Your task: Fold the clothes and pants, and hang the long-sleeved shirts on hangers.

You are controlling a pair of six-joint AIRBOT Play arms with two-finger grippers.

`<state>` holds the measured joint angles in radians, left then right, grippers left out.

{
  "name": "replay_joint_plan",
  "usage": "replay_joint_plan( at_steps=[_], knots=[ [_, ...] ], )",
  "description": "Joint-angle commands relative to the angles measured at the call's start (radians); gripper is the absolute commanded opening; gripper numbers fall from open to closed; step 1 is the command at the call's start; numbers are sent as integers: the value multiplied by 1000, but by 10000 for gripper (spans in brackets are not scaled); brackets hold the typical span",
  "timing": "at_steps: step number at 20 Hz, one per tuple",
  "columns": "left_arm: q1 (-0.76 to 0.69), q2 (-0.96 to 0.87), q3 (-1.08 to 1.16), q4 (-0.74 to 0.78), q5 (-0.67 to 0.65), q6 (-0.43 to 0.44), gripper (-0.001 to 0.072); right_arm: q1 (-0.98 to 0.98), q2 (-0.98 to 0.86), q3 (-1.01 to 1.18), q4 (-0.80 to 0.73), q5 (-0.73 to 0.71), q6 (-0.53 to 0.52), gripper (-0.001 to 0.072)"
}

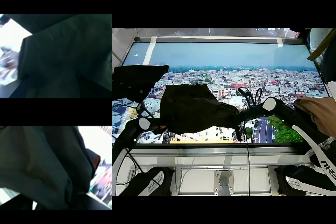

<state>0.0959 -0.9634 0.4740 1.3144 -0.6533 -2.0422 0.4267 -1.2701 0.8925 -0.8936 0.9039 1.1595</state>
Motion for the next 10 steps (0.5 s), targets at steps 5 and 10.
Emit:
replay_joint_plan(
  at_steps=[5, 10],
  knots=[
    [2, -91, -3, -70, 169, 0, 8, 6, -14, 0, 3, -98, 2, 420],
    [3, -21, 95, -67, 116, 174, 8, -5, -5, 60, -59, -92, 2, 19]
  ],
)
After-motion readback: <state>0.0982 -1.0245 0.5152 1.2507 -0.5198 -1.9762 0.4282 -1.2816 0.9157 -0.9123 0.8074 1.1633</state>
